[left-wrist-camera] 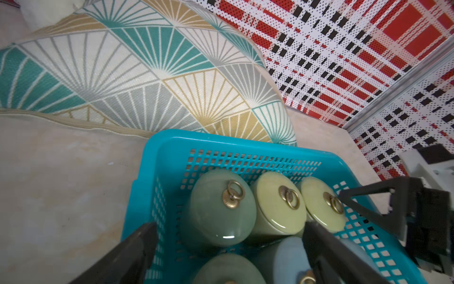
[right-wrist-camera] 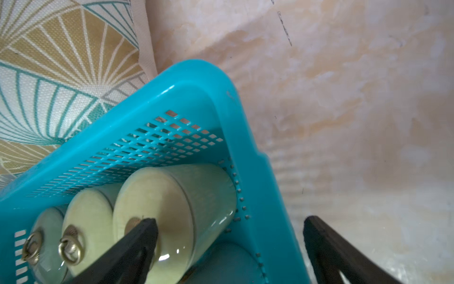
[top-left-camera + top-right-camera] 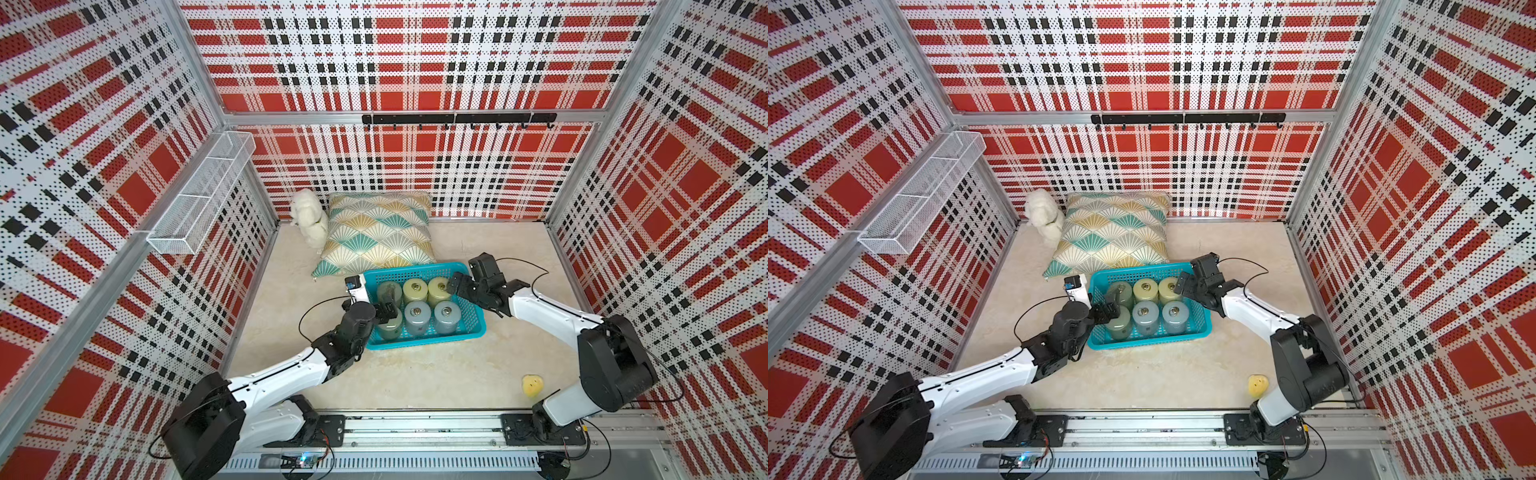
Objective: Take the tea canister out of the basket
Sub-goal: Move the basket to the center of the board, then pick up the tea canister from the basket.
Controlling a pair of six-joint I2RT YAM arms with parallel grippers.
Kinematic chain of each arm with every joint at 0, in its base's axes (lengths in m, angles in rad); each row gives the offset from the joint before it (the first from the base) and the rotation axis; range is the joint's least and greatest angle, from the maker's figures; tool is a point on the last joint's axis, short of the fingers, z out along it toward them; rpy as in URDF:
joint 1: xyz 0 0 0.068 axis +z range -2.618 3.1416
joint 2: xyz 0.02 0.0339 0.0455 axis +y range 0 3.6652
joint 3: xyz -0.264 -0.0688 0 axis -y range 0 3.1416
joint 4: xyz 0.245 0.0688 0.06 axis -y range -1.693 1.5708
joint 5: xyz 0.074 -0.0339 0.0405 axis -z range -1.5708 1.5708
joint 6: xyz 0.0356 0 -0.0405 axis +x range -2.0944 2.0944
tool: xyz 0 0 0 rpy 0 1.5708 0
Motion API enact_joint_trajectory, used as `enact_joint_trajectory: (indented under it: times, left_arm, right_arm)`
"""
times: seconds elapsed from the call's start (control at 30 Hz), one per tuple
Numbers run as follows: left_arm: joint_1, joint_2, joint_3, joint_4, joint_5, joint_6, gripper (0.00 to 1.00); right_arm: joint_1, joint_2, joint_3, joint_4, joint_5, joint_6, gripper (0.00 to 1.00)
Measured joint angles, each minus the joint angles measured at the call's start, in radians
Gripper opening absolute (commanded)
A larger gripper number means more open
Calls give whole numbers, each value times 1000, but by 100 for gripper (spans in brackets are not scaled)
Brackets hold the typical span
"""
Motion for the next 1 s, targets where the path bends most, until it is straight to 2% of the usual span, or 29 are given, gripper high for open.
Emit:
enact_joint_trajectory:
  times: [0.27, 0.4, 0.6, 0.83, 1.0]
  left_arm:
    - [16, 0, 3, -2, 26, 18, 99]
    - [-25, 2, 29, -37, -7, 48, 99]
    - [-103, 81, 183, -138, -58, 88, 99]
    - [-76, 203, 340, -277, -31, 68, 99]
    - [-42, 243, 392, -354, 1, 73, 99]
  right_arm:
    - [0, -71, -42, -16, 5, 23, 100]
    - [0, -113, -25, -50, 31, -19, 100]
    - [12, -233, -13, -63, 33, -126, 100]
    - [71, -320, -38, -3, -46, -262, 100]
    - [85, -365, -101, 42, -122, -308, 100]
